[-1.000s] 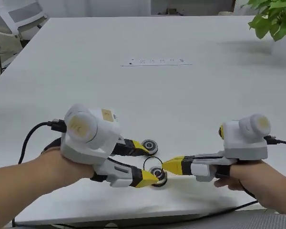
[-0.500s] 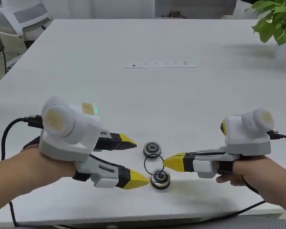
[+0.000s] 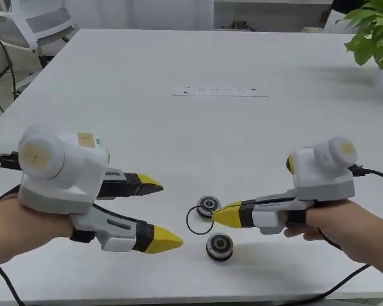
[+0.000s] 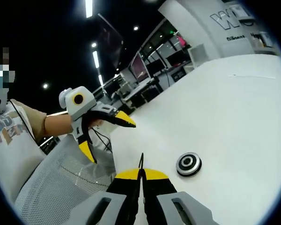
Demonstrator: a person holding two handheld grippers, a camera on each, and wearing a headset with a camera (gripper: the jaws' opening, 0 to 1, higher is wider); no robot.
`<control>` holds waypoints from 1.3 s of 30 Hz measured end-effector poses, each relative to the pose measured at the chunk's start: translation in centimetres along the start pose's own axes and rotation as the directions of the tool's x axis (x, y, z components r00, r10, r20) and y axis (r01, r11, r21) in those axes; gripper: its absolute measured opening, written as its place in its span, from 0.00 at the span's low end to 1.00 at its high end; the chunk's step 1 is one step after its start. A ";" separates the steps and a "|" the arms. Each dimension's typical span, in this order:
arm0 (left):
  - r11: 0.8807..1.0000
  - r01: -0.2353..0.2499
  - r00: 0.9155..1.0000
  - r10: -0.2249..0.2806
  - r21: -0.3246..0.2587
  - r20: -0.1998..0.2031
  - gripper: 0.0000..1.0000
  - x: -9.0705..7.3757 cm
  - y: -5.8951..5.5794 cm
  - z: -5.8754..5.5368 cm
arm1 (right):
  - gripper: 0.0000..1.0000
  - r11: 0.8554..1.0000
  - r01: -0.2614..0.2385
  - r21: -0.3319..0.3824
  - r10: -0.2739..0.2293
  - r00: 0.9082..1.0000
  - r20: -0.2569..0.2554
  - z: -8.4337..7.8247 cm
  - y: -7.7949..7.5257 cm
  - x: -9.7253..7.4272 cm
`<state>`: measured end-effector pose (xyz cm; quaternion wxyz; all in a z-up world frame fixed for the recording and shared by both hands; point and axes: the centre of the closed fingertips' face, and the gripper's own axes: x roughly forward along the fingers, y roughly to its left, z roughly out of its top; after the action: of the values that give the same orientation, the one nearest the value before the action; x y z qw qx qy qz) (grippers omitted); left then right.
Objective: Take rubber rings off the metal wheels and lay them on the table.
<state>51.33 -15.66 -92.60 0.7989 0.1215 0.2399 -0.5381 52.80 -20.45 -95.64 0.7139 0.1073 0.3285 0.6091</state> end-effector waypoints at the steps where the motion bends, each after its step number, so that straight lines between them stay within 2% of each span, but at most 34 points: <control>1: 1.000 -0.004 1.000 0.004 -0.003 0.001 0.63 -0.2 0.1 -0.1 | 0.00 1.000 -0.004 -0.004 0.004 1.000 -0.007 0.0 0.0 0.1; 11: 0.998 -0.047 0.999 0.047 -0.039 0.004 0.64 -1.8 1.1 -0.8 | 0.00 0.999 -0.040 -0.029 0.038 0.996 -0.077 -0.4 0.4 2.0; 21: 0.996 -0.070 0.998 0.070 -0.054 -0.008 0.66 -2.7 1.4 -1.5 | 0.00 0.997 -0.058 -0.059 0.049 0.988 -0.148 -1.2 0.5 3.8; 31: 0.995 -0.085 0.996 0.085 -0.060 -0.006 0.67 -3.3 1.4 -1.8 | 0.00 0.994 -0.049 -0.099 0.027 0.976 -0.216 -2.5 0.7 5.7; 39: 0.994 -0.095 0.995 0.094 -0.063 -0.016 0.67 -3.7 1.3 -2.4 | 0.00 0.992 -0.035 -0.121 0.004 0.968 -0.250 -3.0 0.5 6.6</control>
<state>50.76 -11.11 -92.78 0.8252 0.1110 0.2562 -0.4910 50.91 -14.83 -99.90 0.6662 -0.0115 0.3760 0.6439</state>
